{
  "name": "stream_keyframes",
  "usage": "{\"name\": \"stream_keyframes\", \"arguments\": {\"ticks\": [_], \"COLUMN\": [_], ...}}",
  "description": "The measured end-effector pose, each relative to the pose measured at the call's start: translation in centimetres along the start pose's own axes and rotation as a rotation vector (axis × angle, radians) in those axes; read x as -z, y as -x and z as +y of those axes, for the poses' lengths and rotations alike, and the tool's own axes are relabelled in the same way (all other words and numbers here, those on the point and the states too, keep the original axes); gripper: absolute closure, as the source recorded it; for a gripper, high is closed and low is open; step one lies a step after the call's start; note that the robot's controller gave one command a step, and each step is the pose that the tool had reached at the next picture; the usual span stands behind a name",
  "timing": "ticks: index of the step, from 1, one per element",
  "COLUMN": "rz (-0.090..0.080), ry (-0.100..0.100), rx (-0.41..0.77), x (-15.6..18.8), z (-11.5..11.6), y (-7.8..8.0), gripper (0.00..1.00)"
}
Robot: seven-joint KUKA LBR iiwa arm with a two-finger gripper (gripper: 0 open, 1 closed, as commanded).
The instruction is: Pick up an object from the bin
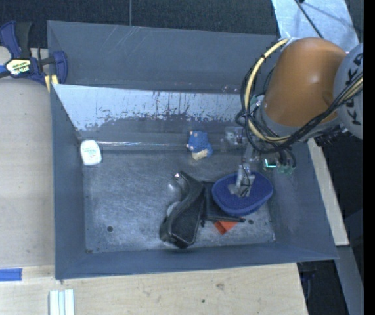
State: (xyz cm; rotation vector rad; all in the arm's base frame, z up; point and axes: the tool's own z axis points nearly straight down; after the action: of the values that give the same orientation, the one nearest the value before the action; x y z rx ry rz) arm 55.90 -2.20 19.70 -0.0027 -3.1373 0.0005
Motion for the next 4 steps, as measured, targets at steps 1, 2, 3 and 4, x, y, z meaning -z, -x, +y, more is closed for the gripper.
{"name": "stream_keyframes", "arguments": {"ticks": [1, 2, 3, 4], "rz": [-0.002, -0.005, -0.009, -0.008], "ry": [0.000, 0.000, 0.000, 0.000], "rx": [0.138, 0.294, 0.119, 0.121], "x": [-12.4, -10.3, -12.7, -12.7], "z": [-3.2, 0.1, -2.1, -2.1], "y": [-0.7, -4.1, 0.9, 0.8], "gripper": [0.00, 0.00, 0.00, 1.00]}}
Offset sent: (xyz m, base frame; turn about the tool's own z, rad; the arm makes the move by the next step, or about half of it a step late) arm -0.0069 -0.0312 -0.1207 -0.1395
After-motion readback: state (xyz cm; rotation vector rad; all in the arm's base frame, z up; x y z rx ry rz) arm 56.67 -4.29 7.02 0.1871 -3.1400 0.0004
